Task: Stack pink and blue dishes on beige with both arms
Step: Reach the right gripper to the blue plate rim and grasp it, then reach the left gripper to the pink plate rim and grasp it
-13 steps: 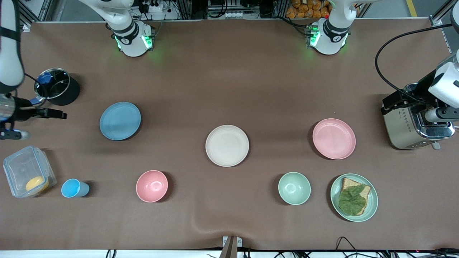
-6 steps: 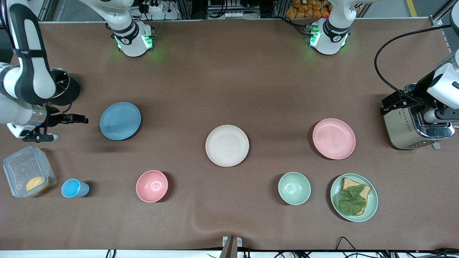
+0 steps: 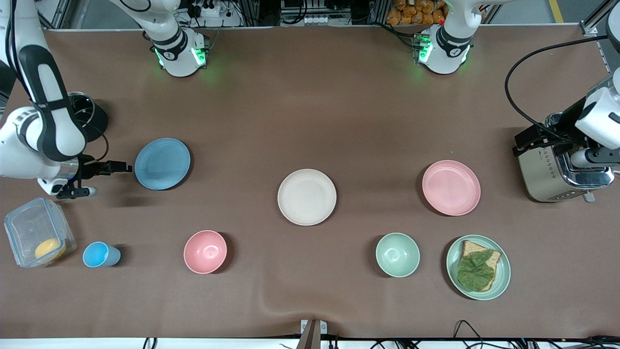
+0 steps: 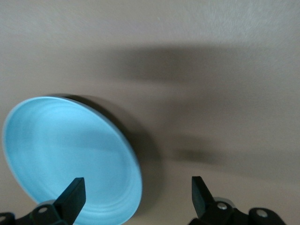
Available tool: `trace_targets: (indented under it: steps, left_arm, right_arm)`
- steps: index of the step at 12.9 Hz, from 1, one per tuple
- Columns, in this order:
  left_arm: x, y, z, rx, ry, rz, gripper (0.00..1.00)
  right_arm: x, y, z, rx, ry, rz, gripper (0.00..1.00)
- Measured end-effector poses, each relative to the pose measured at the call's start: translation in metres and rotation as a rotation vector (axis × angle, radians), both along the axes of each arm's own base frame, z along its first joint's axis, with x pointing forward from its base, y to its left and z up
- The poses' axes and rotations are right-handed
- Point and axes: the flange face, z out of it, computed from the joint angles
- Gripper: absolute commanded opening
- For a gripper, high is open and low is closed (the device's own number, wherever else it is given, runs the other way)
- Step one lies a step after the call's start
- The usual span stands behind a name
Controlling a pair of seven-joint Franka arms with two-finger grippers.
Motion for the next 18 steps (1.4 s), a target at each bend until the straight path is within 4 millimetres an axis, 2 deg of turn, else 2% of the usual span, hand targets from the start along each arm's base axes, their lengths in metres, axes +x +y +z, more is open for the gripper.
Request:
trace_targets:
  steps: [2,5,6,7,8,9,11,14,16,18]
  left_arm:
    - [0.004,0.0,-0.011,0.0,0.02,0.0,1.0]
    - [0.008,0.003,-0.027,0.001,0.056,0.004,1.0]
    - [0.011,0.004,-0.046,0.002,0.098,0.006,1.0]
    - [0.016,0.006,-0.075,0.003,0.155,0.008,1.0]
    - [0.021,0.008,-0.113,0.004,0.221,0.011,1.0]
    - [0.027,0.011,-0.151,0.004,0.278,0.017,1.0]
    - [0.044,0.015,-0.219,0.014,0.309,0.017,1.0]
    - [0.052,0.016,-0.298,0.042,0.349,0.004,1.0]
    - [0.047,0.021,-0.336,0.066,0.371,-0.005,1.0]
    - [0.039,0.026,-0.358,0.071,0.411,-0.007,1.0]
  right_arm:
    - [-0.004,0.003,-0.022,0.018,0.018,0.003,1.0]
    - [-0.006,0.012,-0.042,0.041,0.039,0.008,1.0]
    - [-0.005,0.016,-0.047,0.046,0.038,0.011,0.65]
    - [-0.005,0.02,-0.05,0.051,0.038,0.021,0.24]
    - [-0.005,0.022,-0.05,0.058,0.034,0.036,0.06]
    - [-0.004,0.021,-0.05,0.061,0.029,0.045,0.0]
    - [-0.004,0.02,-0.049,0.062,0.026,0.051,0.0]
    - [-0.003,0.022,-0.049,0.065,0.024,0.059,0.0]
    - [-0.001,0.027,-0.046,0.081,0.039,0.07,0.0]
    - [0.007,0.029,-0.034,0.103,0.065,0.076,0.0]
